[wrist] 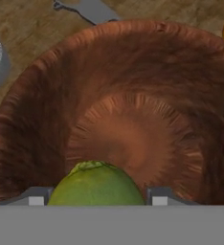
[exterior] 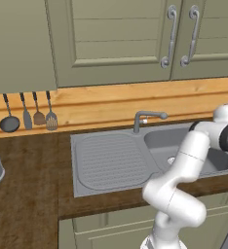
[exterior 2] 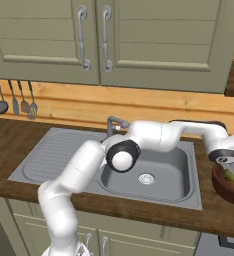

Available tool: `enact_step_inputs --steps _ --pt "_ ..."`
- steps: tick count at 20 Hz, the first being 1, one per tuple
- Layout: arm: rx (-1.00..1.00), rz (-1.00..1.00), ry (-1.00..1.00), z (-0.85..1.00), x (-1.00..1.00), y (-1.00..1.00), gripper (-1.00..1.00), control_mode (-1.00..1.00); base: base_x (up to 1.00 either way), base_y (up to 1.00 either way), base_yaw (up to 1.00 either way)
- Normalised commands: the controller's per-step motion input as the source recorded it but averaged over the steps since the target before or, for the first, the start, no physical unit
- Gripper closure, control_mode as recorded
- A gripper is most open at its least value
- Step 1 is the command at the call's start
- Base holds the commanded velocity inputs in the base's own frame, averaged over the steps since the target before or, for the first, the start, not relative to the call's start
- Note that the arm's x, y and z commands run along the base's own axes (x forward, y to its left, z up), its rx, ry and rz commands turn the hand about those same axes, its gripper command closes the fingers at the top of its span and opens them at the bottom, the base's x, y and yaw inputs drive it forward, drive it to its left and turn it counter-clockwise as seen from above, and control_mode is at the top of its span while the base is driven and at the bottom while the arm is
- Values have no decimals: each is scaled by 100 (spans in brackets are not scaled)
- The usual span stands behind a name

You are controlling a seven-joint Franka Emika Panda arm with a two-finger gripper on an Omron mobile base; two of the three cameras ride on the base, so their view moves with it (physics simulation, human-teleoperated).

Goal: Pick the lime from the sink and place it in the bowl. Then pick the bowl and place it in the microwave. Then close the microwave door and press the start button.

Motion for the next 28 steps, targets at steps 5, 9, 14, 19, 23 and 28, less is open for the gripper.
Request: enact_step_inputs --steps 5,9,14,19,23,28 --pt "0 0 0 -24 0 8 -100 -100 0 0 0" --pt "0 0 -7 -14 -2 0 -100 -100 0 0 0" --pt "0 -2 -14 6 -2 0 -100 -100 0 0 0" --pt "-1 -7 -14 26 -4 0 -100 -100 0 0 0" --pt "-4 -14 -17 28 -57 31 -100 -100 0 0 0" --pt "-1 -35 -1 26 -57 33 -100 -100 0 0 0"
